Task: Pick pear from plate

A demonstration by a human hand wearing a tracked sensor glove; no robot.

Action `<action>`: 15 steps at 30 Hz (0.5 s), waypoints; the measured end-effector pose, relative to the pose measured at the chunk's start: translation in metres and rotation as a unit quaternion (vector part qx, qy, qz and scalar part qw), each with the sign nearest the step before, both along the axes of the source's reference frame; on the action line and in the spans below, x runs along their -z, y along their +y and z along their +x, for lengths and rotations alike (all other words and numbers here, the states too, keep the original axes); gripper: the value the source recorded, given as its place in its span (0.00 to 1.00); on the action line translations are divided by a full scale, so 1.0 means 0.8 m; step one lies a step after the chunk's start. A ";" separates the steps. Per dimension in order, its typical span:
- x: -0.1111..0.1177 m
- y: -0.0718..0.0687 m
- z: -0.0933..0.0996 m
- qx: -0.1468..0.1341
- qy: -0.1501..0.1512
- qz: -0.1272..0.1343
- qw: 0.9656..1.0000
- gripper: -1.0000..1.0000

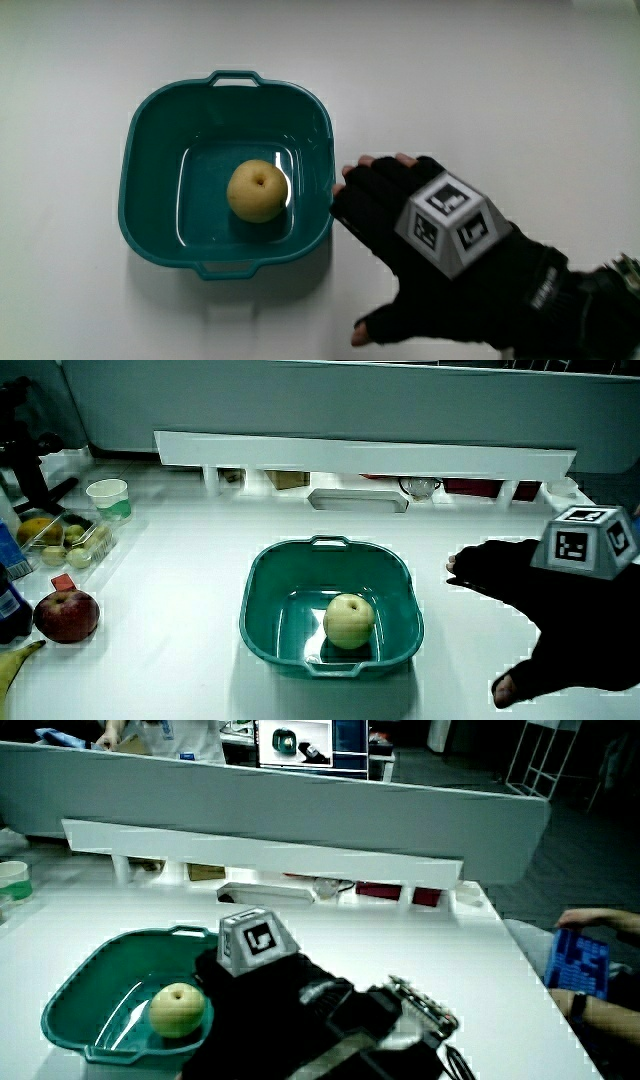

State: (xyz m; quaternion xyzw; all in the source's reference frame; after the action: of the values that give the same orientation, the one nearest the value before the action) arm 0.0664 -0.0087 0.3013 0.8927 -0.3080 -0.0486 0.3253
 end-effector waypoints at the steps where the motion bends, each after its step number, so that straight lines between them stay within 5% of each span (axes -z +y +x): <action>1: -0.009 -0.004 -0.002 -0.011 0.016 -0.034 0.999 0.50; 2: -0.009 -0.008 -0.006 -0.012 0.011 -0.004 1.000 0.50; 6: -0.024 -0.022 -0.022 -0.014 0.023 -0.033 0.999 0.50; 7: -0.028 -0.026 -0.026 -0.030 0.035 -0.020 0.999 0.50; 9: -0.037 -0.032 -0.035 -0.025 0.033 -0.046 0.998 0.50; 10: -0.043 -0.034 -0.038 -0.018 0.025 -0.013 0.999 0.50; 12: -0.054 -0.042 -0.046 -0.033 0.059 -0.039 0.997 0.50; 14: -0.060 -0.048 -0.055 -0.049 0.078 -0.025 0.995 0.50; 15: -0.062 -0.050 -0.059 -0.037 0.046 -0.023 0.998 0.50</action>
State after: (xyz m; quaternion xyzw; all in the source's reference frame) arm 0.0192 -0.0490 0.3513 0.8927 -0.2602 -0.0700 0.3611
